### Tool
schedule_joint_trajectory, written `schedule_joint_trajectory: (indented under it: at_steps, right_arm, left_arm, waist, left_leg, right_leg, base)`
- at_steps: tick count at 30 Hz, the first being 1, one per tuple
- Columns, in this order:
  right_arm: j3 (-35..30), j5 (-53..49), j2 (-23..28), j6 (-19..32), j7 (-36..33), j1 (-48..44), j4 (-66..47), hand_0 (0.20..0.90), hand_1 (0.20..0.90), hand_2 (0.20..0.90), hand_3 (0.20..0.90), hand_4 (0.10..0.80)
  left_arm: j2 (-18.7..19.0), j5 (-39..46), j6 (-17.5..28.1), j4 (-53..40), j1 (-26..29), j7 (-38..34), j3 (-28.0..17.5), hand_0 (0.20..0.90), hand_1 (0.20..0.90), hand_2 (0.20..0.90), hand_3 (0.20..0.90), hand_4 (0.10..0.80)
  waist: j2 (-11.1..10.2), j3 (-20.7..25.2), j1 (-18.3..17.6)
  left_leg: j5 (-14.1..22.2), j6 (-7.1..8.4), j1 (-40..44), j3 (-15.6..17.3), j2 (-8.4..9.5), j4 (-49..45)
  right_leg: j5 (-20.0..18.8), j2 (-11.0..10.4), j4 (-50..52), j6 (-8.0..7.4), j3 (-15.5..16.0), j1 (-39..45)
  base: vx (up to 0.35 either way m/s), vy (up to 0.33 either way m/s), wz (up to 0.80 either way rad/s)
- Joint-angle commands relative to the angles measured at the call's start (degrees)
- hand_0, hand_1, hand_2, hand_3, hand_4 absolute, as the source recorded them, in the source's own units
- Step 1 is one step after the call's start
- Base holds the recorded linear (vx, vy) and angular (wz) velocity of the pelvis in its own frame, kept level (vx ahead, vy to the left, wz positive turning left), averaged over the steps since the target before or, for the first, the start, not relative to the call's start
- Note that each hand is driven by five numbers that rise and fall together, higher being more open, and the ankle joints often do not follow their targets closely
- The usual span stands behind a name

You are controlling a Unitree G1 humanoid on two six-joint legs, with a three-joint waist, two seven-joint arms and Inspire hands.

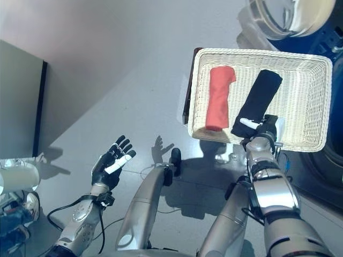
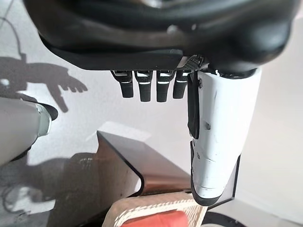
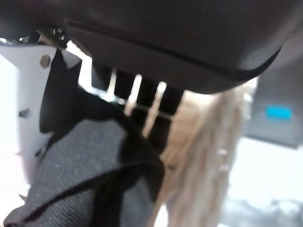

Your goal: Pick up the clothes and place them into the washing machine

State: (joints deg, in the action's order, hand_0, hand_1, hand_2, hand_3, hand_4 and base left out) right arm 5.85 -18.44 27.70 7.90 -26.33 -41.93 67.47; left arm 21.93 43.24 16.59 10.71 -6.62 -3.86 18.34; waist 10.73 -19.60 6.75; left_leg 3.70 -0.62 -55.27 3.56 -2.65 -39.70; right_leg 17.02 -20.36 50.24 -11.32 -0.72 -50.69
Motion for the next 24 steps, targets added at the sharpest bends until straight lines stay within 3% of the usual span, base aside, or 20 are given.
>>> schedule_joint_trajectory:
  at_steps: [1,5,15,24]
  right_arm:
    - [-6.57,-7.33,2.63,10.89,-3.72,2.55,-6.43,0.200,0.200,0.200,0.200,0.300]
    - [-11.87,-13.60,1.89,14.73,-3.83,3.08,-7.07,0.200,0.200,0.200,0.200,0.300]
    - [-15.12,-18.61,0.89,18.51,-3.34,5.81,-10.00,0.200,0.200,0.200,0.200,0.300]
    - [-27.12,-46.86,1.04,23.67,2.91,0.93,0.28,0.200,0.200,0.200,0.200,0.300]
  left_arm:
    - [-0.04,-0.09,5.74,-2.25,-0.01,-0.27,-4.95,0.900,0.900,0.900,0.900,0.800]
    - [0.24,0.71,6.24,-1.44,0.06,0.43,-3.98,0.900,0.900,0.900,0.900,0.800]
    - [-0.96,0.09,6.48,1.75,0.83,1.90,-3.24,0.900,0.900,0.900,0.900,0.800]
    - [-1.20,1.90,4.26,1.59,0.95,2.98,-0.73,0.900,0.900,0.900,0.900,0.800]
  waist:
    - [-1.93,0.50,-1.60]
    - [-1.89,0.15,-1.90]
    - [-2.82,1.56,-2.93]
    - [-2.32,3.59,-2.02]
  left_leg:
    - [3.88,5.16,5.09,-1.43,-3.42,0.21]
    - [1.63,5.63,7.87,-1.18,-3.53,5.69]
    - [-4.43,6.42,17.52,-1.52,-3.21,20.57]
    - [-6.34,7.70,20.51,-2.20,-3.23,25.34]
  right_leg:
    - [-10.38,0.98,-8.14,2.64,-1.14,0.30]
    - [-11.93,1.50,-12.96,2.02,0.03,3.23]
    - [-16.72,2.16,-25.65,0.81,2.53,11.73]
    - [-17.97,1.52,-29.82,0.07,3.97,15.64]
  base:
    - [0.028,-0.029,-0.15]
    - [0.021,-0.037,-0.15]
    - [0.056,-0.029,-0.07]
    - [0.036,-0.019,0.04]
